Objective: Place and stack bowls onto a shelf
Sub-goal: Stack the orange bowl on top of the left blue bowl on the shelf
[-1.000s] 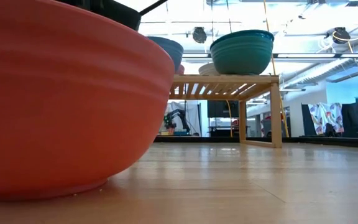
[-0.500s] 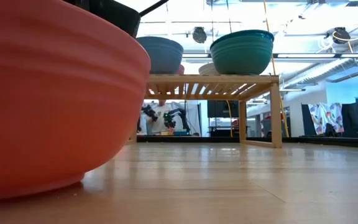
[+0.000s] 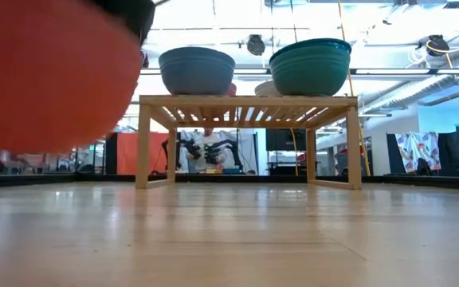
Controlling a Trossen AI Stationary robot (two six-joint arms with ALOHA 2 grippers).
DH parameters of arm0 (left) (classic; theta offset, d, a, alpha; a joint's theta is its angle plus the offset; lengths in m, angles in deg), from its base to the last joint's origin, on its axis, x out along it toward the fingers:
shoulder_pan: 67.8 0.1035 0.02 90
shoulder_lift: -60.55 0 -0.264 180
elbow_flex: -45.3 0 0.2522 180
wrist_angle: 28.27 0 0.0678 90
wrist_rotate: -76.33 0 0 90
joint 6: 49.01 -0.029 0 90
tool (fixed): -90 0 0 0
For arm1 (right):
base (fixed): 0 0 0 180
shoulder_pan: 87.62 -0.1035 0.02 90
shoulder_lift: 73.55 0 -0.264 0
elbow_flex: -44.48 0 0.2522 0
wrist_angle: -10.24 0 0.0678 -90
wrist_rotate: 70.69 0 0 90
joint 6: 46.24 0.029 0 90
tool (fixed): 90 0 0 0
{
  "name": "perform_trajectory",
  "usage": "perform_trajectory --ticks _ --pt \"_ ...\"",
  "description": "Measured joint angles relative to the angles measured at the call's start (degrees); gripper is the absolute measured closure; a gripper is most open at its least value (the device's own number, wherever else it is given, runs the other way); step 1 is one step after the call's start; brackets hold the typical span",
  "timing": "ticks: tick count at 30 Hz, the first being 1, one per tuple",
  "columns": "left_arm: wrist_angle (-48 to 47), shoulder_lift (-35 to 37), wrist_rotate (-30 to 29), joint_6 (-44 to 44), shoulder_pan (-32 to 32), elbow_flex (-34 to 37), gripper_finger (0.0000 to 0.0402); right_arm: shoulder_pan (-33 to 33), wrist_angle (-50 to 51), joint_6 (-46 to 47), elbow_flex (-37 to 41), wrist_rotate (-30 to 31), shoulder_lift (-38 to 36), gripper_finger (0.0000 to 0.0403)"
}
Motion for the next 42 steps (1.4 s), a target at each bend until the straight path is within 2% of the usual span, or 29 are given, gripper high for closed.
perform_trajectory --ticks 8,11,15,17,24,31,35,42 --pt "-1.2 15.1 -2.3 3.9 4.5 -0.1 0.0397 0.0 0.0 -0.2 0.0 0.0 0.0 0.0403" --pt "-4.7 19.9 -1.7 7.9 7.8 -0.1 0.0397 0.0 0.0 -0.2 0.0 0.0 0.0 0.0403" --pt "-10.1 23.5 -1.8 8.6 11.8 -3.0 0.0397 0.0 0.0 -0.2 0.0 0.0 0.0 0.0403" --pt "-14.0 23.6 -2.0 7.7 13.8 -6.5 0.0397 0.0 0.0 -0.2 0.0 0.0 0.0 0.0403" --pt "-24.5 22.0 -8.2 4.0 20.2 -20.5 0.0397 0.0 0.0 -0.2 0.0 0.0 0.0 0.0403" --pt "-29.2 19.8 -10.9 0.2 28.8 -30.1 0.0397 0.0 0.0 -0.2 0.0 0.0 0.0 0.0403" --pt "-29.3 16.7 -10.2 -6.2 34.2 -34.3 0.0397 0.0 -0.5 -1.7 0.0 0.0 0.0 0.0403" --pt "-29.2 9.3 -2.5 -15.0 42.3 -43.6 0.0397 0.0 -0.5 -2.3 0.0 0.0 0.0 0.0403"
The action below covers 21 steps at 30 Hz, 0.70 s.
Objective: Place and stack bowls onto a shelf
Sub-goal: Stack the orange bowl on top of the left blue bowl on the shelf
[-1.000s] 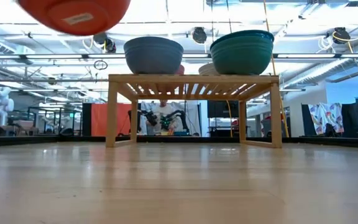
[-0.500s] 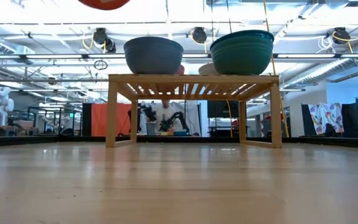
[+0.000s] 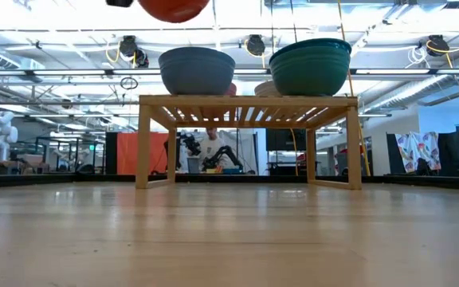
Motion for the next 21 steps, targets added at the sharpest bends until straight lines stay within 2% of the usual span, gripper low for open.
perform_trajectory --ticks 8,14,21 --pt "0.0 -6.6 5.9 -6.8 7.4 -6.6 0.0397 0.0 0.0 1.1 0.0 0.0 0.0 0.0403" --pt "0.0 -8.7 8.7 -8.3 12.2 -7.1 0.0397 0.0 0.0 1.1 0.0 0.0 0.0 0.0403" --pt "-0.1 -9.9 11.0 -11.0 13.4 -7.1 0.0397 0.0 0.0 1.1 0.0 0.0 0.0 0.0403"
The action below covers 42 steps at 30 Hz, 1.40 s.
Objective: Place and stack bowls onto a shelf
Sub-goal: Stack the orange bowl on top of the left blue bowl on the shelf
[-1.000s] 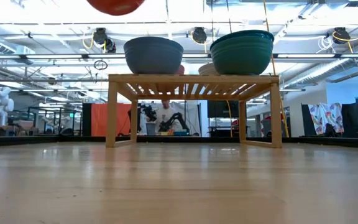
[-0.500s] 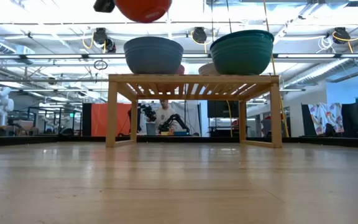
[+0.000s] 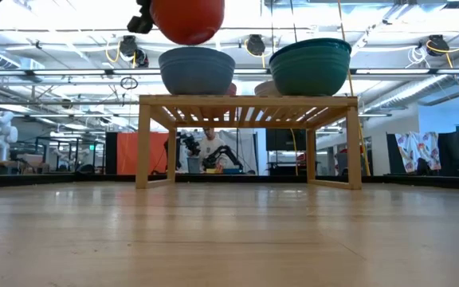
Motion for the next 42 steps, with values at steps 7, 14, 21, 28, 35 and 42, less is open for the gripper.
perform_trajectory --ticks 7,14,21,28,35,42 --pt "0.0 -1.0 -0.2 -1.6 -0.2 3.6 0.0397 0.0 0.0 -0.4 0.0 0.0 0.0 0.0403" --pt "0.1 -1.9 -2.4 -3.6 -0.3 7.3 0.0397 0.0 0.1 -1.4 0.0 0.0 0.0 0.0403" --pt "0.1 -1.8 -5.2 -4.4 -0.3 9.2 0.0397 0.0 0.2 -1.5 0.0 0.0 0.0 0.0403" --pt "0.1 -1.8 -6.0 -4.6 -0.3 9.2 0.0398 0.0 0.2 -1.5 0.0 0.0 0.0 0.0403" --pt "0.1 -1.8 -6.0 -4.1 -0.3 9.2 0.0373 0.0 0.2 -1.5 0.0 0.0 0.0 0.0403" --pt "1.7 -1.8 -5.9 -2.7 -0.3 9.2 0.0359 0.0 0.2 -1.6 0.0 0.0 0.0 0.0403"
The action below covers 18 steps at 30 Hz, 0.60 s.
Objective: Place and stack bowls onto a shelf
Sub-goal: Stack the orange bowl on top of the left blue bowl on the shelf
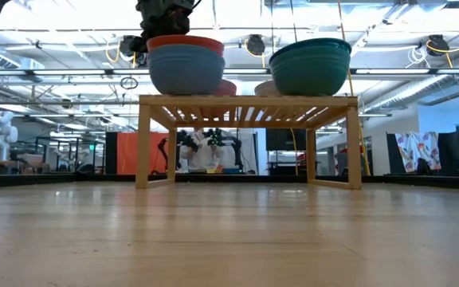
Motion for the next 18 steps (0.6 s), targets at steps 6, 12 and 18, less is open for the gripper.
perform_trajectory --ticks 6,12,18 --pt "3.4 0.0 2.4 3.0 0.0 0.0 0.0357 0.0 0.2 -0.3 0.0 0.0 0.0 0.0403" --pt "3.3 0.0 5.1 4.8 0.0 0.0 0.0356 0.0 0.2 -0.4 0.0 0.0 0.0 0.0403" --pt "3.2 0.0 8.2 5.6 0.0 0.0 0.0355 0.0 0.2 -1.3 0.0 0.0 0.0 0.0403"
